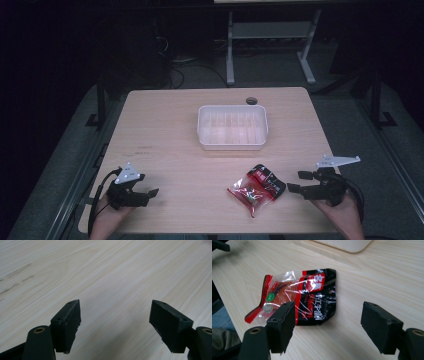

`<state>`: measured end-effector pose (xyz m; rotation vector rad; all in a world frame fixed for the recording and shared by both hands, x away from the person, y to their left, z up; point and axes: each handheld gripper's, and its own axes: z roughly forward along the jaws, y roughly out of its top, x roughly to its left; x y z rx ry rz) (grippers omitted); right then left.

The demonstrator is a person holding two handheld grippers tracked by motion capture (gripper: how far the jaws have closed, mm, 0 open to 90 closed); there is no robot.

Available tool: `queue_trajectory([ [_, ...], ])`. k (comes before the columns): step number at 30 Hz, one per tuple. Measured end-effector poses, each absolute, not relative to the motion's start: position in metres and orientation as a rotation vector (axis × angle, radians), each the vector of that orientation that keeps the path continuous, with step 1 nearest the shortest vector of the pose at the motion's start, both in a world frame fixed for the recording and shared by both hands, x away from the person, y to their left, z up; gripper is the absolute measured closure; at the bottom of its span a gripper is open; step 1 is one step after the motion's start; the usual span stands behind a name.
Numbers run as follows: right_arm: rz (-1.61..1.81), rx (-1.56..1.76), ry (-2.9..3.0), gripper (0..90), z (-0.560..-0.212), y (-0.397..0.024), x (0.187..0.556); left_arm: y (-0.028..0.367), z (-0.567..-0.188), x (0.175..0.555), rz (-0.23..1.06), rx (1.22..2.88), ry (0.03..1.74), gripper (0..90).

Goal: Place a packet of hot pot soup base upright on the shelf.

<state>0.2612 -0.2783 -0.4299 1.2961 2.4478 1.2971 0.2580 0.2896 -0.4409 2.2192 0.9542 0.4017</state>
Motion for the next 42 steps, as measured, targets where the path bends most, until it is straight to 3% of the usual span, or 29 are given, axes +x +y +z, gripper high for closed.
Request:
queue_trajectory([
  [30,1.287,1.297,2.442,29.2,-0.407,-0.255,0.297,0.144,-0.398,0.274,0.256,2.301,0.521,36.0],
  [42,1.283,1.342,2.460,38.7,-0.413,-0.253,0.302,0.090,-0.401,0.282,0.164,2.352,0.400,45.1],
])
